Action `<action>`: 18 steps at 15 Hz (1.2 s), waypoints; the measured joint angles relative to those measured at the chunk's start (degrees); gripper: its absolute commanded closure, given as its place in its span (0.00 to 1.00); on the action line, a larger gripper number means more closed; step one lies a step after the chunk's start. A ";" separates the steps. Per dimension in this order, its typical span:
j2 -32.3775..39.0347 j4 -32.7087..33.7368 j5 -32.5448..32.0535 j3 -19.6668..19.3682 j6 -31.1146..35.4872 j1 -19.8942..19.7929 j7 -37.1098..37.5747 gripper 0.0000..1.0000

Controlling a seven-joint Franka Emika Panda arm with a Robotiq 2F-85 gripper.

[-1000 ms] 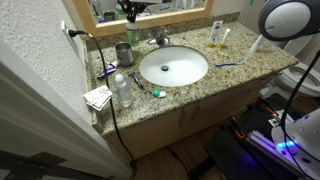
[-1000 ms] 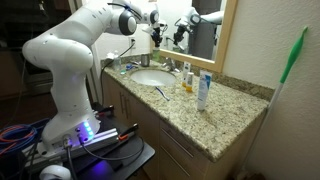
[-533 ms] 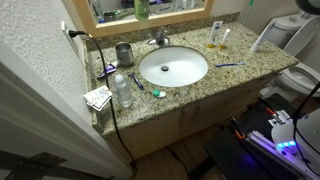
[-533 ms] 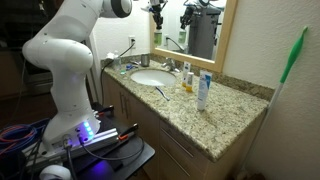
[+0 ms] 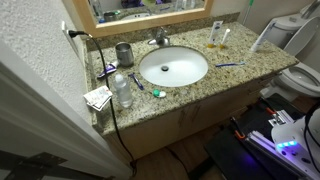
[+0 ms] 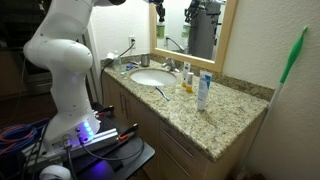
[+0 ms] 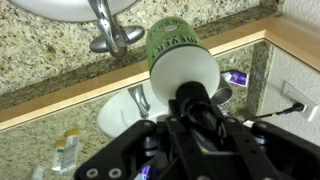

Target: Move the container from the left of the faucet to the right of the faucet.

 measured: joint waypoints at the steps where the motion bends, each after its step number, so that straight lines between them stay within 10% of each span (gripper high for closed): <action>1: 0.15 0.00 -0.39 -0.15 -0.12 0.02 0.20 0.93; 11: -8.79 -14.24 -2.65 -7.34 0.33 -3.16 6.93 0.93; 12: -10.06 -17.05 -0.78 -7.30 1.33 -3.81 6.57 0.70; 16: -13.27 -24.12 3.18 -6.98 6.65 -4.92 5.60 0.70; 17: -13.62 -24.52 3.20 -6.88 6.70 -4.92 5.60 0.93; 18: -13.86 -24.75 3.20 -6.76 6.71 -4.91 5.60 0.93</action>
